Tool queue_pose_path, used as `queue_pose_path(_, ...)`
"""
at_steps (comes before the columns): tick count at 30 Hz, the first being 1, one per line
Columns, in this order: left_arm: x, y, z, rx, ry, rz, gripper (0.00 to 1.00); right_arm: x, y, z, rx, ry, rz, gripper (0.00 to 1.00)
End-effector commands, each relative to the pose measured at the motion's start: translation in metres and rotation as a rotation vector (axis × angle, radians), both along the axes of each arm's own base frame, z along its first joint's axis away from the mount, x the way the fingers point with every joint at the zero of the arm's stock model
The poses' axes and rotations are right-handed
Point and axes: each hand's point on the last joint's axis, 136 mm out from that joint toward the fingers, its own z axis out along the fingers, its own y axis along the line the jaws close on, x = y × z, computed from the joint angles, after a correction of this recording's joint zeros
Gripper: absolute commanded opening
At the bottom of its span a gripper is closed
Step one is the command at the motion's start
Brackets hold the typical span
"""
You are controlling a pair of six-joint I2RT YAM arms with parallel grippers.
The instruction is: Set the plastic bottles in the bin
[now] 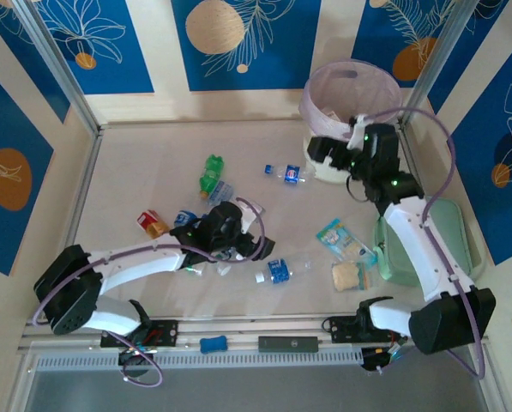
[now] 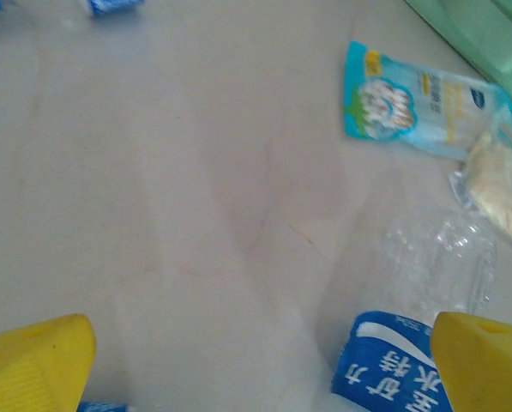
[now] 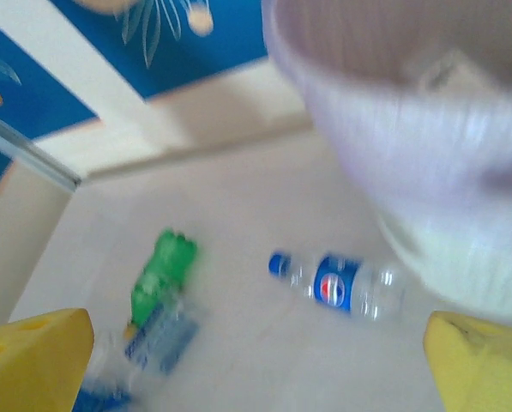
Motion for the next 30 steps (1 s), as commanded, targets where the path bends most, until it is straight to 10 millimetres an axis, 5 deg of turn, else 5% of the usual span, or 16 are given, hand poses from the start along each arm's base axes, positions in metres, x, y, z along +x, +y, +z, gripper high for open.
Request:
queue_pose_path(1,-0.022,-0.017,-0.006,0.062,0.012,-0.141,1.00,-0.019,0.004,-0.014,0.063,0.008,-0.037,0.99)
queue_pose_path(10,-0.057,-0.045,-0.032,0.200,0.039,-0.340,1.00,-0.032,-0.003,-0.068,0.152,0.076,-0.146,0.99)
queue_pose_path(18,-0.076,-0.059,-0.055,0.300,0.065,-0.433,0.98,-0.025,0.001,-0.072,0.173,0.086,-0.144,0.99)
queue_pose_path(30,-0.077,-0.059,-0.084,0.380,0.100,-0.455,0.93,-0.023,0.003,-0.074,0.168,0.095,-0.142,0.99)
